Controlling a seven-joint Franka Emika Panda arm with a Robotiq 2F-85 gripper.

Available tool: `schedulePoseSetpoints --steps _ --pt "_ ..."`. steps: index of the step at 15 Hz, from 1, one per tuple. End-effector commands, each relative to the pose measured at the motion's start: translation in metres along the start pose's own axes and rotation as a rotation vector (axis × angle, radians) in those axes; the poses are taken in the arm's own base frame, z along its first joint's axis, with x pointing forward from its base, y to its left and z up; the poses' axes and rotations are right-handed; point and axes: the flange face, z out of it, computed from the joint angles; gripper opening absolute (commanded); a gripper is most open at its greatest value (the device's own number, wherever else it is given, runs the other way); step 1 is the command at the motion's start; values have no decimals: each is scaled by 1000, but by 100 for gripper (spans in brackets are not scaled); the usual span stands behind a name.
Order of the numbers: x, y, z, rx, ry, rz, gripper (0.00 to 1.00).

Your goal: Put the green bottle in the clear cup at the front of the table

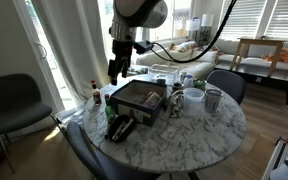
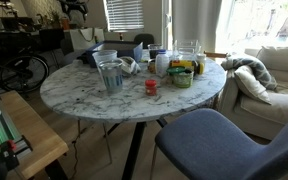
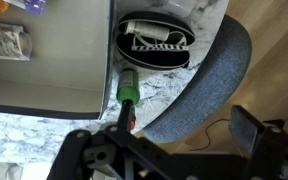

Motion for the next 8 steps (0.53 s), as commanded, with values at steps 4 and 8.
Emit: schedulePoseSetpoints --steps 4,8 --pt "50 31 64 21 33 76 100" --pt "65 42 91 34 41 106 100"
